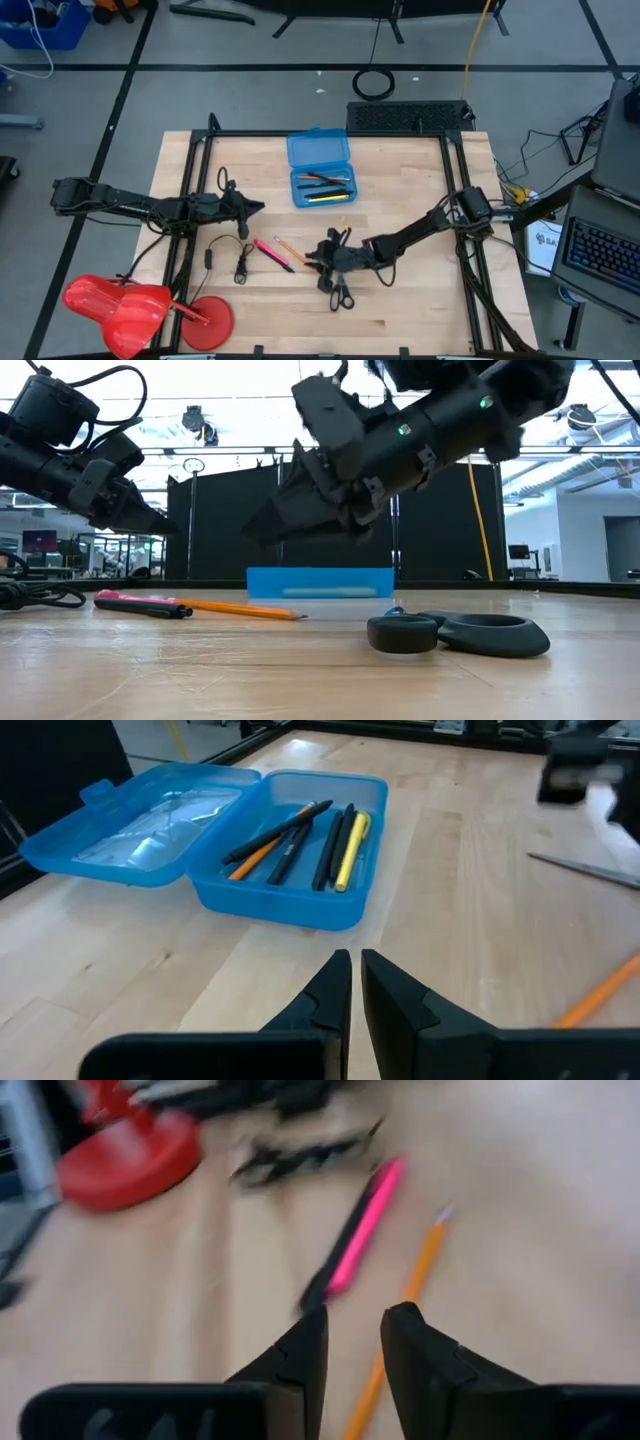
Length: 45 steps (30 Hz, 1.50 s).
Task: Pick & place school supplies into a supply box
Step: Put the orange pencil into the blue supply box
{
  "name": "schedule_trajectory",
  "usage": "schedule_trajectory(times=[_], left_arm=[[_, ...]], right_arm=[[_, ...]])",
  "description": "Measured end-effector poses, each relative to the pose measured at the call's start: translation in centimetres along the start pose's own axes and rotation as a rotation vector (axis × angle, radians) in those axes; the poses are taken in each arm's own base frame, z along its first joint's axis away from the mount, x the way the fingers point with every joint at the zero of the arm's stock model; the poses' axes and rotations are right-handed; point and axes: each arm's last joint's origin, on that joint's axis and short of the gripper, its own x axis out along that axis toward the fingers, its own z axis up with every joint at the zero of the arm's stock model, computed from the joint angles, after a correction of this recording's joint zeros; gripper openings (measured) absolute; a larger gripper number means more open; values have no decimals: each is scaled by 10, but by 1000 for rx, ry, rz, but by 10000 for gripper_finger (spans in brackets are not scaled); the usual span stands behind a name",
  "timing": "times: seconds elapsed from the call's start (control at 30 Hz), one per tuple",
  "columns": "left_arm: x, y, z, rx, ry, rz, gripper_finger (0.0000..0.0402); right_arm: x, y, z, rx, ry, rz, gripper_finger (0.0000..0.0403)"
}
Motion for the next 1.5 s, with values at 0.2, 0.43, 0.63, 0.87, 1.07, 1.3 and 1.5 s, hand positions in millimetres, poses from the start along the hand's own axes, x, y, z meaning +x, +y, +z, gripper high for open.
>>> schedule_trajectory(times=[0.2, 0.43, 0.63, 0.87, 1.07, 1.3, 1.5], left_arm=[[0, 0, 0, 1, 3, -12, 31], [0, 0, 0, 1, 0, -11, 31], [0, 0, 0, 1, -1, -11, 31], [0, 0, 0, 1, 2, -11, 31], [0, 0, -1, 3, 10, -10, 31], [0, 0, -1, 2, 9, -10, 31], [0, 0, -1, 2, 8, -10, 31]], right_arm=[[-7, 18, -9, -112, -101, -166, 69], [4, 7, -20, -87, -74, -202, 109], [12, -4, -24, -49, -69, -231, 161], [25, -15, -32, -24, -67, -173, 184], [30, -25, -32, -27, -44, -183, 185], [33, -40, -32, -23, 11, -210, 176], [39, -51, -33, 52, 33, -198, 165]])
